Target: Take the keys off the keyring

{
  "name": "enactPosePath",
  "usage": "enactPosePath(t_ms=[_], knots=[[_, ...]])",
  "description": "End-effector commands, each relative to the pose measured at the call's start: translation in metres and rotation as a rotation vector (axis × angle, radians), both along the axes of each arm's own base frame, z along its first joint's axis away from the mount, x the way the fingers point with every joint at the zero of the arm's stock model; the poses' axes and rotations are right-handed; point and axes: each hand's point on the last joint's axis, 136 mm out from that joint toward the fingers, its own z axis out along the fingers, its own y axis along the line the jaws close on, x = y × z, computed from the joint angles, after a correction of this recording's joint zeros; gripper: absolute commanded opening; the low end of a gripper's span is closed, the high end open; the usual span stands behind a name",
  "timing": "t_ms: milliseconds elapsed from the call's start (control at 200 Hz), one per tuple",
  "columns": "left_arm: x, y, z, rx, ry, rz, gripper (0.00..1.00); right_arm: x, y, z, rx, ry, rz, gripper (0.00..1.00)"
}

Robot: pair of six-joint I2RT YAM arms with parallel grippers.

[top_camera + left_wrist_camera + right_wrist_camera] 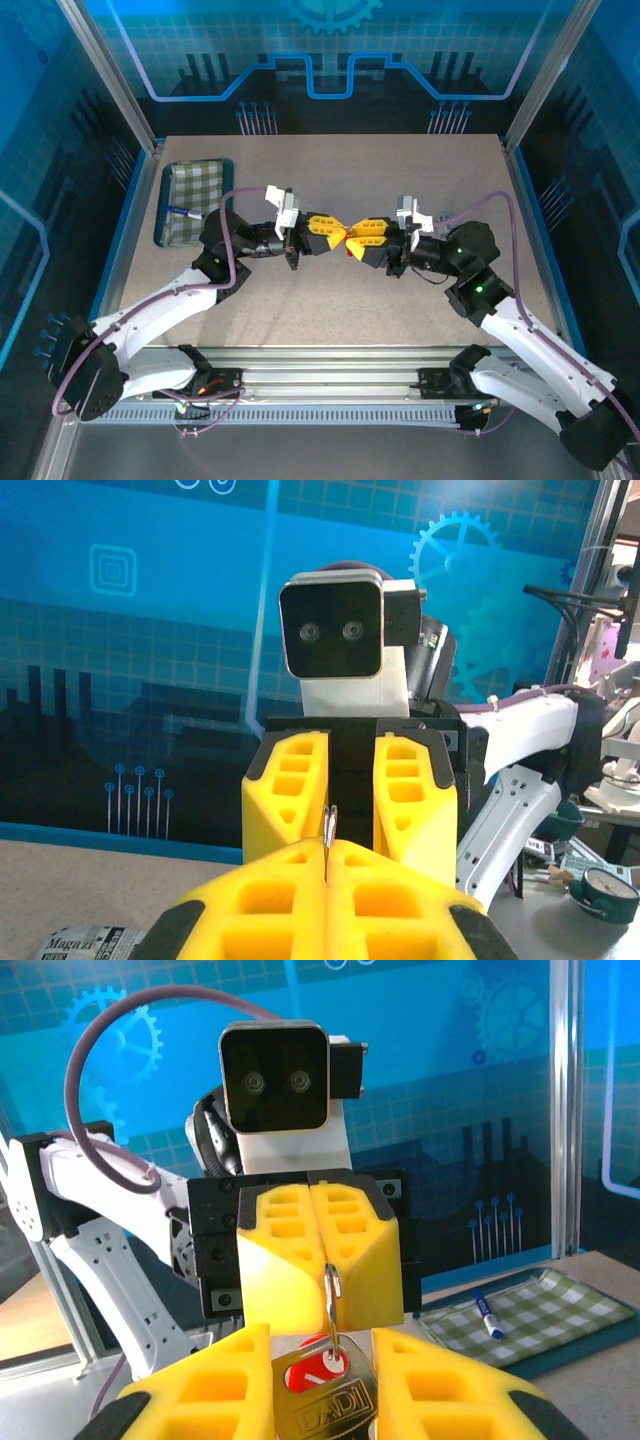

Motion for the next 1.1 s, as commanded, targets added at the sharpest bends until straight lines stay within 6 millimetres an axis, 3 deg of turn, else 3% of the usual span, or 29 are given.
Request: enactPosePath(t_ms=[0, 180, 250, 340, 420, 576, 691, 741, 811, 941, 1016, 1061, 1091], knots=[[-0.003, 0.005, 0.014, -0.007, -0.067, 0.023, 0.0, -0.009, 0.003, 0.005, -0.018, -0.01, 0.063, 0.15], [-0.002, 0.006, 0.017, -0.017, -0.076, 0.027, 0.0, -0.009, 0.005, 0.002, -0.02, 0.024, 0.077, 0.04], [-0.003, 0.006, 0.016, -0.016, -0.076, 0.021, 0.0, -0.01, 0.006, 0.001, -0.022, 0.033, 0.09, 0.13], [-0.004, 0.006, 0.018, -0.018, -0.077, 0.016, 0.0, -0.01, 0.006, 0.002, -0.02, 0.039, 0.092, 0.13], [-0.005, 0.006, 0.02, -0.024, -0.082, 0.013, 0.0, -0.012, 0.007, 0.003, -0.009, 0.042, 0.109, 0.28], [-0.006, 0.007, 0.022, -0.029, -0.085, 0.012, 0.0, -0.013, 0.009, 0.004, 0.004, 0.049, 0.137, 0.42], [-0.006, 0.007, 0.022, -0.031, -0.085, 0.01, 0.0, -0.015, 0.009, 0.004, 0.012, 0.047, 0.152, 0.46], [-0.006, 0.007, 0.022, -0.032, -0.083, 0.013, 0.0, -0.015, 0.01, 0.005, 0.015, 0.047, 0.158, 0.43], [-0.006, 0.008, 0.022, -0.034, -0.085, 0.014, 0.0, -0.015, 0.01, 0.004, 0.014, 0.049, 0.158, 0.29], [-0.005, 0.008, 0.024, -0.042, -0.089, 0.02, 0.0, -0.013, 0.01, -0.001, 0.011, 0.065, 0.152, 0.28], [-0.005, 0.009, 0.024, -0.044, -0.09, 0.021, 0.0, -0.012, 0.009, -0.005, 0.011, 0.072, 0.142, 0.2], [-0.005, 0.009, 0.025, -0.047, -0.092, 0.022, 0.0, -0.012, 0.009, -0.005, 0.015, 0.075, 0.143, 0.26], [-0.006, 0.009, 0.026, -0.049, -0.094, 0.02, 0.0, -0.012, 0.009, -0.006, 0.015, 0.079, 0.143, 0.35]])
